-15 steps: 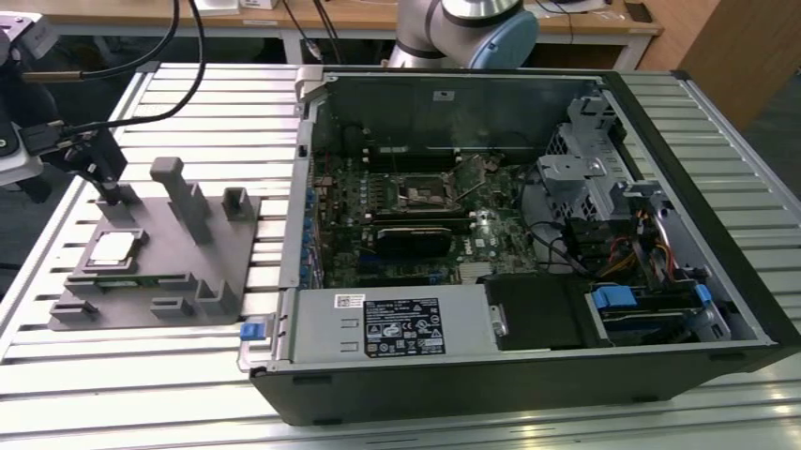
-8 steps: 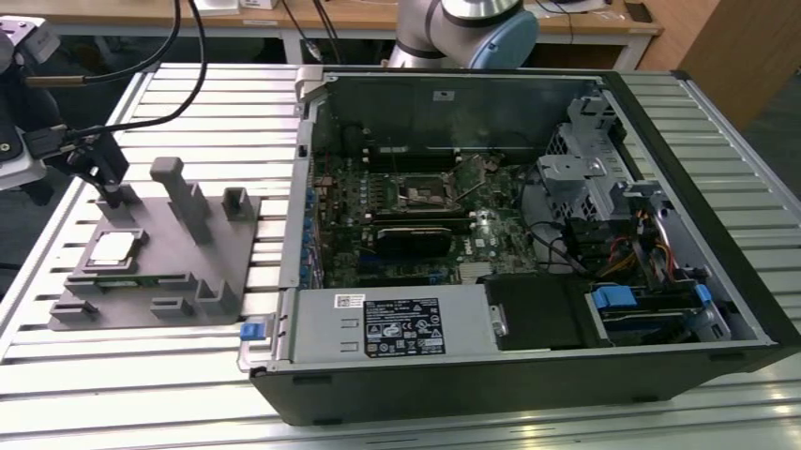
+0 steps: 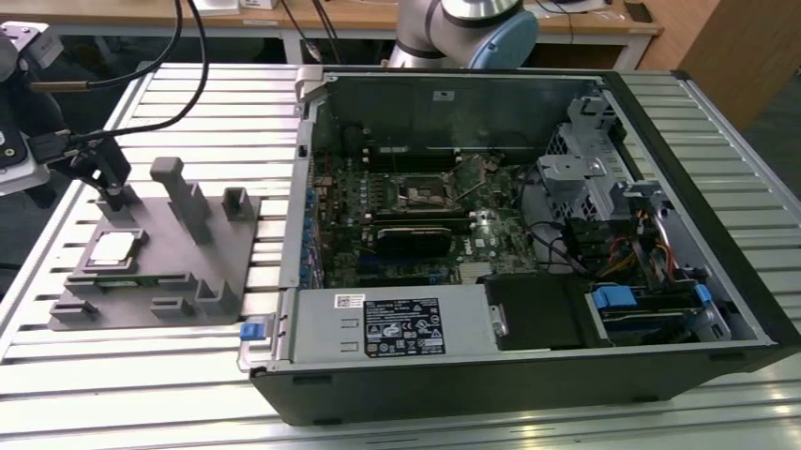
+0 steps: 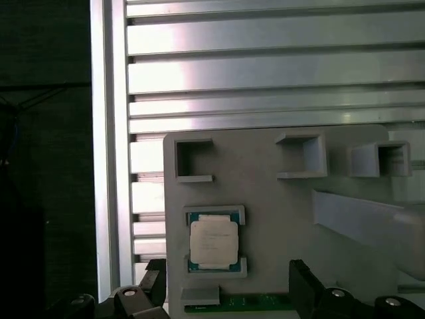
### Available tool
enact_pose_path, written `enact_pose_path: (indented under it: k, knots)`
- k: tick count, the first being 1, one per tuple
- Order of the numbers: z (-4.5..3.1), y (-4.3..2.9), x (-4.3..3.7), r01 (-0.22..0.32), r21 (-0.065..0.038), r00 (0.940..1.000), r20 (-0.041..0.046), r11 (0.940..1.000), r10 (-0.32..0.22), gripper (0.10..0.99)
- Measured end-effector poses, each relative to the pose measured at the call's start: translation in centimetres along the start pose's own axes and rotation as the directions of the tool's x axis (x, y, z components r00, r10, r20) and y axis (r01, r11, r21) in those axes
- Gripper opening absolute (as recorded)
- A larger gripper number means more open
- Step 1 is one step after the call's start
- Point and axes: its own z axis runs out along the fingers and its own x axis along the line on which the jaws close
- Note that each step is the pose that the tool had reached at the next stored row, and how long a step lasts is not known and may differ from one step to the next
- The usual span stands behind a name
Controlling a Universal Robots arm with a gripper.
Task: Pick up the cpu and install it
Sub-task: 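Pick up the cpu and move it towards the insertion slot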
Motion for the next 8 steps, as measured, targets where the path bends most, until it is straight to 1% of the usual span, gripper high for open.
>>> enact_pose_path:
  k: [8]
  knots:
    - [0.50,-0.02,-0.01,0.000,0.000,1.0000,-0.0001,1.0000,0.000,0.820]
